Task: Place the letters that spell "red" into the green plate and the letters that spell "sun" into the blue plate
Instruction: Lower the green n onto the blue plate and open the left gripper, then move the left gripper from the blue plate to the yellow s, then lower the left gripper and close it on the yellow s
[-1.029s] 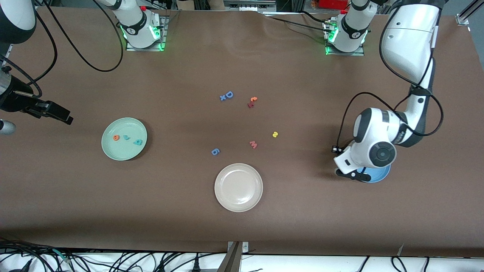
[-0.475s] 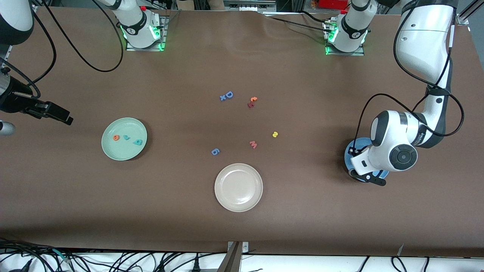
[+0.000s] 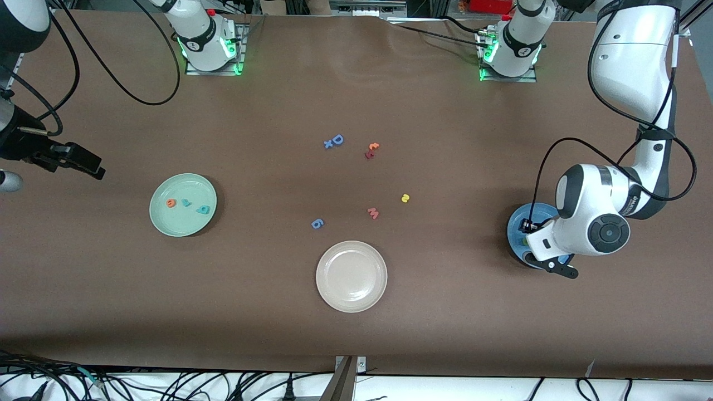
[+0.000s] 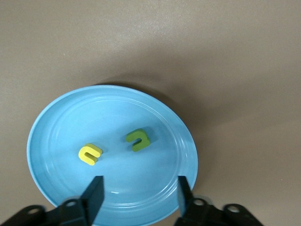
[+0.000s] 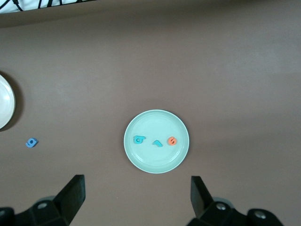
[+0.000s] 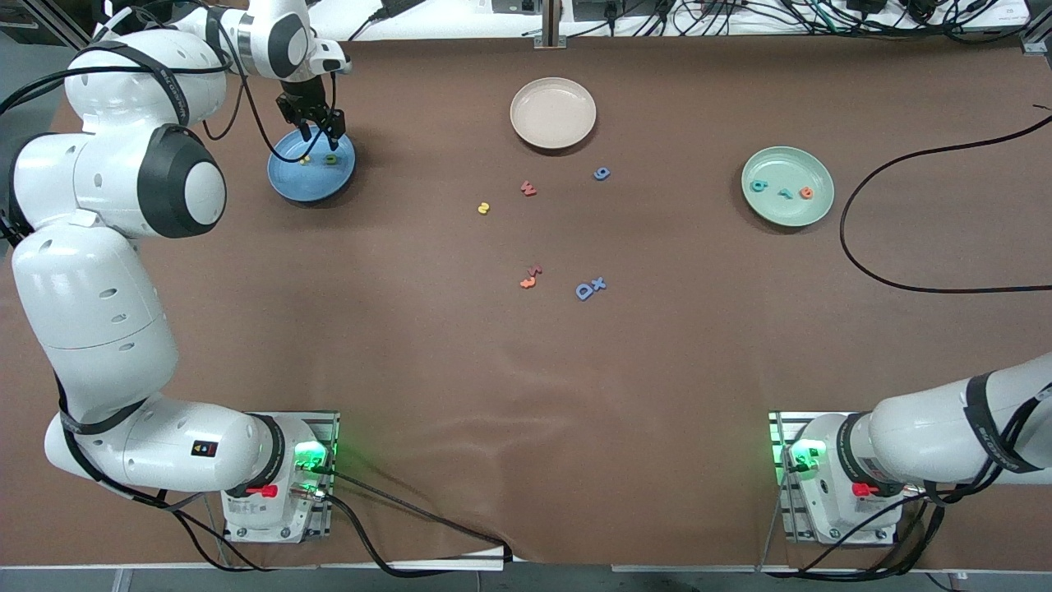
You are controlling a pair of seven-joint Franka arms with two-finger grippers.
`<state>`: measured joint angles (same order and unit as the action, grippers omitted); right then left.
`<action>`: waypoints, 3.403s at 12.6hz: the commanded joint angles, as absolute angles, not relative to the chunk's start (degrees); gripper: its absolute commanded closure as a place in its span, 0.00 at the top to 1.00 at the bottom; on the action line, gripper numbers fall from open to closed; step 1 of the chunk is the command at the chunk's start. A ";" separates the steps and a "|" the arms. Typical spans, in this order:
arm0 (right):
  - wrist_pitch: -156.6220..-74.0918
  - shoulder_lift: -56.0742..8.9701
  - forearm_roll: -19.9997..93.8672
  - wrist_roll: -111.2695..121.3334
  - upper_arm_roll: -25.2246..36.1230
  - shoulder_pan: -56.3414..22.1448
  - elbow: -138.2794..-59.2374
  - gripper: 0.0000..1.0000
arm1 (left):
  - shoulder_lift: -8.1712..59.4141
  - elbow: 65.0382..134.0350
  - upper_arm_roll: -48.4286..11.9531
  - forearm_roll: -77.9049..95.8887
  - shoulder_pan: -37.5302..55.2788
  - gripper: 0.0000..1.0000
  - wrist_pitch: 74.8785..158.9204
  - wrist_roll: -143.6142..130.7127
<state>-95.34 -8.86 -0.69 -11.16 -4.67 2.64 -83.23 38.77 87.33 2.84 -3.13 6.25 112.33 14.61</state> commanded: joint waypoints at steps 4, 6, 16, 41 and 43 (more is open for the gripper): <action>-95.01 -7.65 -1.41 -12.39 -6.86 5.01 -85.51 0.99 | 39.29 86.40 2.02 2.96 4.92 0.99 111.97 14.95; -94.92 -7.65 -1.41 -12.57 -6.86 5.01 -85.69 1.00 | 39.29 86.48 1.32 6.83 5.45 1.00 111.97 14.68; -95.10 -8.17 -1.41 -12.48 -6.86 4.92 -87.54 1.00 | 39.11 87.18 1.32 7.03 19.85 1.00 113.02 -9.30; -102.30 -7.56 -1.05 -12.22 -6.94 4.92 -90.26 0.99 | 34.98 107.49 0.35 7.03 34.98 0.94 142.38 -33.04; -101.95 -7.65 -1.05 -11.95 -7.03 4.92 -90.26 0.99 | 35.07 107.40 0.35 6.94 35.07 0.95 142.38 -34.27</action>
